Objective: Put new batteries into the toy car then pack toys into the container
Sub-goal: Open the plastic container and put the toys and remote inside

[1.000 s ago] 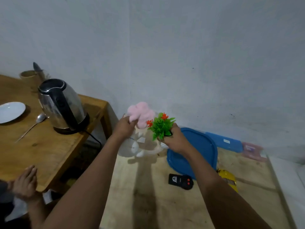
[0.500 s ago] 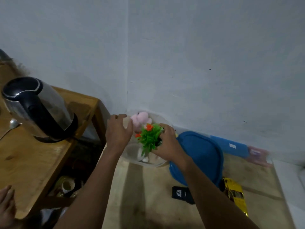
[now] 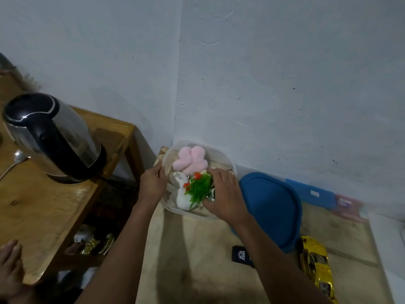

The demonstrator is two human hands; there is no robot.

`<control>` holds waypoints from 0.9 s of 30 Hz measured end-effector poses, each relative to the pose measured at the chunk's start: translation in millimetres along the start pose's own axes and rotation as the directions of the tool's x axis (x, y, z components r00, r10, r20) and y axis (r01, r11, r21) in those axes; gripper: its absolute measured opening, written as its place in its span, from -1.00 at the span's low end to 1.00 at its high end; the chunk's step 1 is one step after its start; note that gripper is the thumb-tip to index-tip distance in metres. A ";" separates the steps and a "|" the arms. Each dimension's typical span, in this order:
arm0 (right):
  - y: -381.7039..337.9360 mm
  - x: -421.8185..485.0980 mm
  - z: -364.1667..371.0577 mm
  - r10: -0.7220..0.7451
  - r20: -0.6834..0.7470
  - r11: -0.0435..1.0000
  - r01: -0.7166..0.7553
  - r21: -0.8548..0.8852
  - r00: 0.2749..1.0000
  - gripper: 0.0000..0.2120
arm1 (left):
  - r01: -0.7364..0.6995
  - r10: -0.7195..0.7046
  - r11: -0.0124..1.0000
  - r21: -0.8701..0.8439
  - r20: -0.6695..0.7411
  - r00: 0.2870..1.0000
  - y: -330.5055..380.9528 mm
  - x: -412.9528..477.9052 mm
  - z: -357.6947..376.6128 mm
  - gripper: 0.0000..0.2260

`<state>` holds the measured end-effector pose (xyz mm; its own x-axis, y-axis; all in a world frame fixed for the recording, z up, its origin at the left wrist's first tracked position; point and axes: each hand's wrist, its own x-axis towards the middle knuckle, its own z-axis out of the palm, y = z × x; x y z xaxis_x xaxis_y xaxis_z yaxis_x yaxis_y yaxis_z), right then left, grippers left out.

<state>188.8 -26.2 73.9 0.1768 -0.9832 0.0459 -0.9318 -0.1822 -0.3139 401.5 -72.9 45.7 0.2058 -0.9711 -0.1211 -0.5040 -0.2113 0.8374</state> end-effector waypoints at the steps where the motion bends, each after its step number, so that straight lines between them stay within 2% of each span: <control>1: -1.7 -3.4 -1.9 -0.015 -0.011 0.999 0.016 0.036 1.000 -0.32 | 0.005 -0.005 1.000 0.002 0.002 1.000 0.1 -0.3 0.6 -0.69; 4: -5.9 -14.1 -2.1 -0.025 0.073 0.998 0.020 0.063 0.997 -0.37 | 0.031 -0.031 1.000 -0.003 0.001 1.000 -1.3 1.7 2.2 -0.68; 7: -8.0 -22.0 2.3 0.007 0.101 1.000 -0.007 0.001 0.995 -0.42 | 0.061 -0.061 0.998 0.008 0.009 0.998 0.0 3.2 1.6 -0.67; 12: -10.1 -35.6 -2.9 0.144 -0.070 0.984 -0.135 0.119 0.987 -0.49 | 0.068 -0.068 0.998 -0.017 0.015 0.998 2.5 -0.4 3.0 -0.69; 14: -6.8 -50.5 -8.5 0.238 -0.172 0.959 -0.202 0.199 0.956 -0.59 | 0.069 -0.069 0.997 -0.027 -0.019 0.997 3.9 -6.8 4.6 -0.70; 16: -0.3 -70.4 -12.4 0.358 -0.184 0.911 -0.299 0.286 0.915 -0.70 | 0.064 -0.066 0.997 -0.036 -0.042 0.997 4.4 -12.2 4.7 -0.71; 18: 9.6 -89.9 -15.6 0.426 -0.092 0.879 -0.387 0.278 0.900 -0.76 | 0.067 -0.069 0.996 -0.051 -0.034 0.997 2.1 -13.7 3.0 -0.71; 21: 28.0 -114.1 -19.6 0.445 0.211 0.875 -0.473 0.102 0.870 -0.66 | 0.089 -0.091 0.993 -0.080 -0.016 0.996 -0.3 -12.0 1.2 -0.70; 23: 37.9 -125.9 -22.1 0.440 0.343 0.888 -0.460 -0.026 0.830 -0.51 | 0.148 -0.150 0.981 -0.126 -0.005 0.989 2.7 -12.5 2.1 -0.69; 27: 47.5 -140.0 -16.7 0.437 0.472 0.899 -0.385 -0.208 0.766 -0.33 | 0.226 -0.229 0.955 -0.192 0.007 0.973 8.7 -14.7 3.3 -0.68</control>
<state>114.5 102.6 68.5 -0.1222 -0.8263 -0.5498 -0.9718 0.2123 -0.1031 391.3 -60.8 53.0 0.3095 -0.8978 -0.3134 -0.2739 -0.3998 0.8747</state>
